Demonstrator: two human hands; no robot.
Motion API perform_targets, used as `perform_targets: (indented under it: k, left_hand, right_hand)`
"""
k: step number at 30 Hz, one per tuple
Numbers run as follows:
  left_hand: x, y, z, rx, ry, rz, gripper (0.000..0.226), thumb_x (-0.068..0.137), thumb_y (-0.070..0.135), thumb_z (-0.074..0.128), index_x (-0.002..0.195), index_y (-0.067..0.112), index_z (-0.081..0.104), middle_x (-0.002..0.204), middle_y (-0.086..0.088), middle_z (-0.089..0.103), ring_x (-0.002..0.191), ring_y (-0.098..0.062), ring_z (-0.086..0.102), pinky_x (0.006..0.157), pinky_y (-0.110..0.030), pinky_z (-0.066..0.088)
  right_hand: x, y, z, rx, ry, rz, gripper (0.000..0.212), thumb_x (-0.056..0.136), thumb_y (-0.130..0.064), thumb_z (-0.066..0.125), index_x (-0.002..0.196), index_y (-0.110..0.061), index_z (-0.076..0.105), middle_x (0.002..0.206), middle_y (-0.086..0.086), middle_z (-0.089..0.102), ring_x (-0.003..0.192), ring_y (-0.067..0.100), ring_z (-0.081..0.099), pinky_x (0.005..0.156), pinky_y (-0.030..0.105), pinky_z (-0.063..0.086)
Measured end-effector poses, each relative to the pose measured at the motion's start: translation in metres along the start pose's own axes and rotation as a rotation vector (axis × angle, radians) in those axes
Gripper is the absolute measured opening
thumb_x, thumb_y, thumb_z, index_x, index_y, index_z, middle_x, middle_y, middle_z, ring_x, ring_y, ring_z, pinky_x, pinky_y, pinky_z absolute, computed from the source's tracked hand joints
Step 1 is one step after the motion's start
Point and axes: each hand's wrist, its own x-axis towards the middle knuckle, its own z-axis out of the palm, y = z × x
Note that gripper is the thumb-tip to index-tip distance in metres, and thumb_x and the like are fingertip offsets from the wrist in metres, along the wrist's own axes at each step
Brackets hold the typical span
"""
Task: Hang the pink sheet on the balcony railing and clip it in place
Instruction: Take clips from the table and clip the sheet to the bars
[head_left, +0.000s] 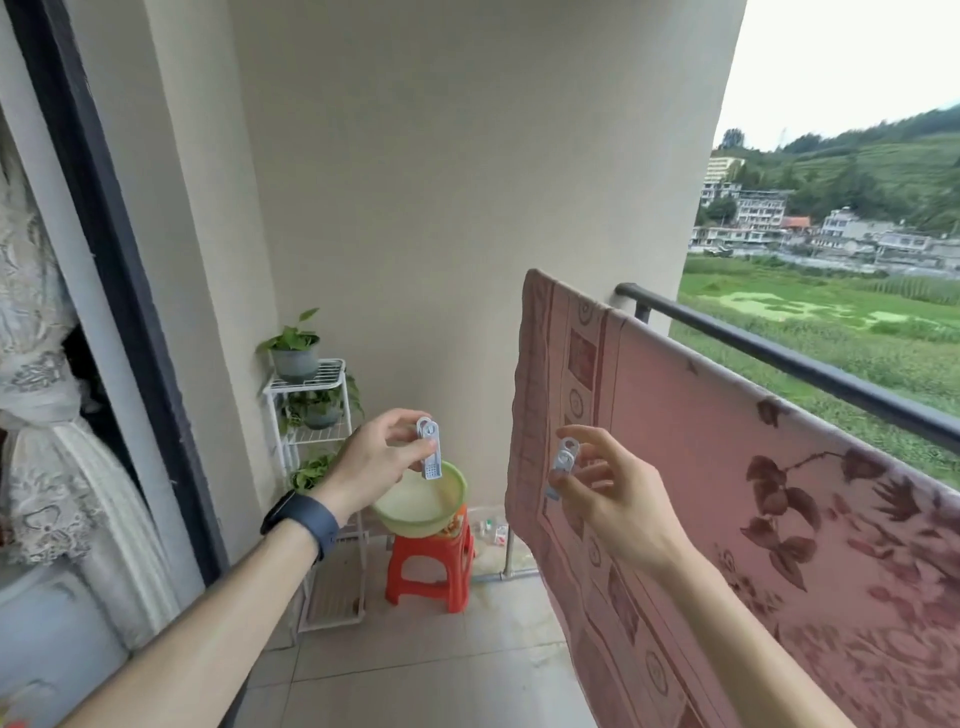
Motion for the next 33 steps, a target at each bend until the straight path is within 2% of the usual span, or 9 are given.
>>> perform_targets:
  k: [2, 8, 11, 14, 17, 20, 24, 27, 33]
  left_hand:
    - [0.047, -0.017, 0.000, -0.017, -0.012, 0.001, 0.021, 0.090, 0.021, 0.069, 0.110, 0.028, 0.065, 0.104, 0.010, 0.071, 0.073, 0.009, 0.066, 0.067, -0.031, 0.050]
    - [0.200, -0.068, -0.008, -0.084, -0.087, -0.014, 0.023, 0.091, 0.019, 0.067, 0.114, 0.022, 0.065, 0.105, 0.004, 0.070, 0.071, 0.001, 0.069, 0.059, -0.019, 0.047]
    - [0.279, -0.081, -0.021, -0.100, -0.137, -0.032, 0.025, 0.085, 0.027, 0.071, 0.109, 0.026, 0.065, 0.103, 0.004, 0.072, 0.073, -0.012, 0.072, 0.061, -0.024, 0.044]
    - [0.353, -0.090, -0.030, -0.118, -0.171, -0.042, 0.029, 0.079, 0.030, 0.068, 0.107, 0.025, 0.065, 0.098, 0.004, 0.073, 0.069, -0.012, 0.071, 0.062, -0.027, 0.044]
    - [0.414, -0.100, -0.022, -0.153, -0.236, -0.068, 0.021, 0.088, 0.020, 0.066, 0.109, 0.019, 0.064, 0.096, 0.001, 0.072, 0.072, -0.012, 0.067, 0.066, -0.026, 0.047]
    - [0.464, -0.106, -0.007, -0.199, -0.296, -0.091, 0.034, 0.073, 0.028, 0.063, 0.106, 0.017, 0.064, 0.094, -0.002, 0.068, 0.082, -0.017, 0.064, 0.073, -0.029, 0.053]
    - [0.534, -0.112, 0.016, -0.292, -0.341, -0.108, 0.023, 0.092, 0.009, 0.056, 0.114, 0.003, 0.058, 0.093, -0.009, 0.059, 0.079, -0.031, 0.068, 0.073, -0.033, 0.057]
    - [0.582, -0.109, 0.024, -0.248, -0.390, -0.053, 0.022, 0.093, 0.005, 0.053, 0.114, 0.004, 0.056, 0.092, -0.007, 0.059, 0.076, -0.027, 0.069, 0.078, -0.037, 0.058]
    - [0.667, -0.113, 0.039, -0.271, -0.539, -0.033, 0.021, 0.092, -0.003, 0.051, 0.111, 0.005, 0.057, 0.098, -0.011, 0.064, 0.076, -0.028, 0.069, 0.071, -0.034, 0.058]
  right_hand:
    - [0.042, 0.013, 0.014, -0.021, 0.005, -0.004, 0.029, 0.089, -0.019, 0.070, 0.114, -0.033, 0.064, 0.088, -0.012, 0.067, 0.078, -0.006, 0.065, 0.066, 0.008, 0.048]
    - [0.170, 0.059, 0.064, -0.070, 0.042, 0.030, 0.030, 0.088, -0.024, 0.071, 0.114, -0.038, 0.064, 0.089, -0.007, 0.070, 0.078, 0.003, 0.067, 0.068, 0.014, 0.052]
    - [0.233, 0.078, 0.084, -0.110, 0.069, 0.064, 0.034, 0.088, -0.024, 0.072, 0.117, -0.039, 0.063, 0.095, -0.005, 0.071, 0.083, 0.001, 0.068, 0.071, 0.013, 0.053]
    - [0.289, 0.092, 0.098, -0.148, 0.103, 0.076, 0.036, 0.088, -0.025, 0.072, 0.120, -0.039, 0.061, 0.102, -0.009, 0.069, 0.089, -0.005, 0.065, 0.071, 0.009, 0.051]
    - [0.335, 0.104, 0.104, -0.198, 0.132, 0.090, 0.038, 0.088, -0.031, 0.071, 0.123, -0.041, 0.059, 0.105, -0.013, 0.067, 0.092, -0.006, 0.064, 0.075, 0.017, 0.056]
    - [0.375, 0.116, 0.106, -0.239, 0.182, 0.092, 0.036, 0.089, -0.030, 0.071, 0.122, -0.041, 0.059, 0.102, -0.011, 0.067, 0.092, -0.006, 0.064, 0.078, 0.020, 0.056]
    - [0.432, 0.127, 0.102, -0.267, 0.233, 0.080, 0.035, 0.090, -0.032, 0.069, 0.121, -0.043, 0.058, 0.101, -0.006, 0.069, 0.089, 0.000, 0.069, 0.081, 0.023, 0.055]
    - [0.471, 0.130, 0.099, -0.282, 0.280, 0.092, 0.032, 0.091, -0.036, 0.066, 0.121, -0.044, 0.057, 0.103, -0.004, 0.068, 0.088, 0.003, 0.071, 0.082, 0.028, 0.056]
    - [0.553, 0.154, 0.094, -0.317, 0.344, 0.142, 0.035, 0.098, -0.035, 0.057, 0.132, -0.035, 0.052, 0.102, -0.010, 0.072, 0.087, -0.002, 0.070, 0.072, 0.017, 0.052]
